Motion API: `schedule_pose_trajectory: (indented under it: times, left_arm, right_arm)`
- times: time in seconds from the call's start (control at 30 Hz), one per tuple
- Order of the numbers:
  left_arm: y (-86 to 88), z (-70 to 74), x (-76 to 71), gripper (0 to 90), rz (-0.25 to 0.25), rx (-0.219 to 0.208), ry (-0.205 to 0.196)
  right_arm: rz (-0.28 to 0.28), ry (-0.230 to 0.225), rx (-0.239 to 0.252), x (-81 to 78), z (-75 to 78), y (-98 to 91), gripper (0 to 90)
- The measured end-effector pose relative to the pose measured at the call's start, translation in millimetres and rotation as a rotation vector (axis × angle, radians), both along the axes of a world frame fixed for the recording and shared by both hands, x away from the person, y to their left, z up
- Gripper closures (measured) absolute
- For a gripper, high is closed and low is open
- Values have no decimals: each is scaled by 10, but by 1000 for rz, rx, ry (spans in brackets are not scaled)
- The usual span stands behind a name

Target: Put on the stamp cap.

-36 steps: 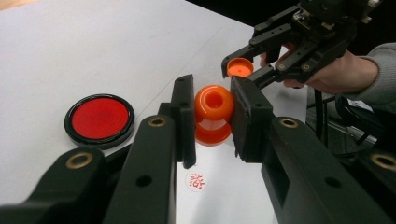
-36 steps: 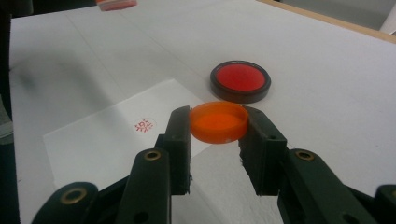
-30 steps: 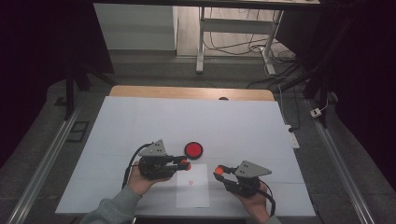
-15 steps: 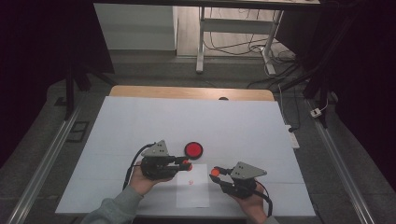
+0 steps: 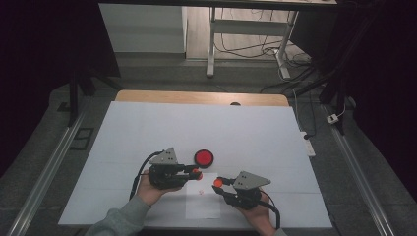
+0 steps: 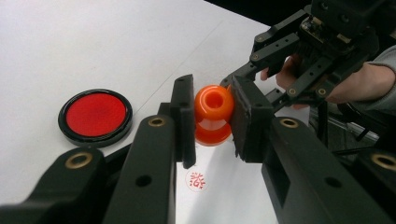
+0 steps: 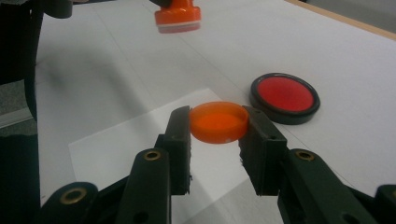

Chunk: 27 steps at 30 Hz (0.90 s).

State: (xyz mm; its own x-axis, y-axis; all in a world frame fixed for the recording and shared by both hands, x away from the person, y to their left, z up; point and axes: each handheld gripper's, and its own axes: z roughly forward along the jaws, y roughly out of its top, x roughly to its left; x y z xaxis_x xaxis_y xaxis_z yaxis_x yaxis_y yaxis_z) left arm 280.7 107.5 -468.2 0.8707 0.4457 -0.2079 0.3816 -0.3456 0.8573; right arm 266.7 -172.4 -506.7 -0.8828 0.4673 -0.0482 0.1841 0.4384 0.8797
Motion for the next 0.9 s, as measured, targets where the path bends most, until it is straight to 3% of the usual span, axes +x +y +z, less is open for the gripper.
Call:
schedule_pose_trajectory:
  times: [0.9]
  left_arm:
    - [-22, -19, -18, 715, -7, 0, 4]
  right_arm:
    - [69, 2, -14, 59, -60, 410, 642]
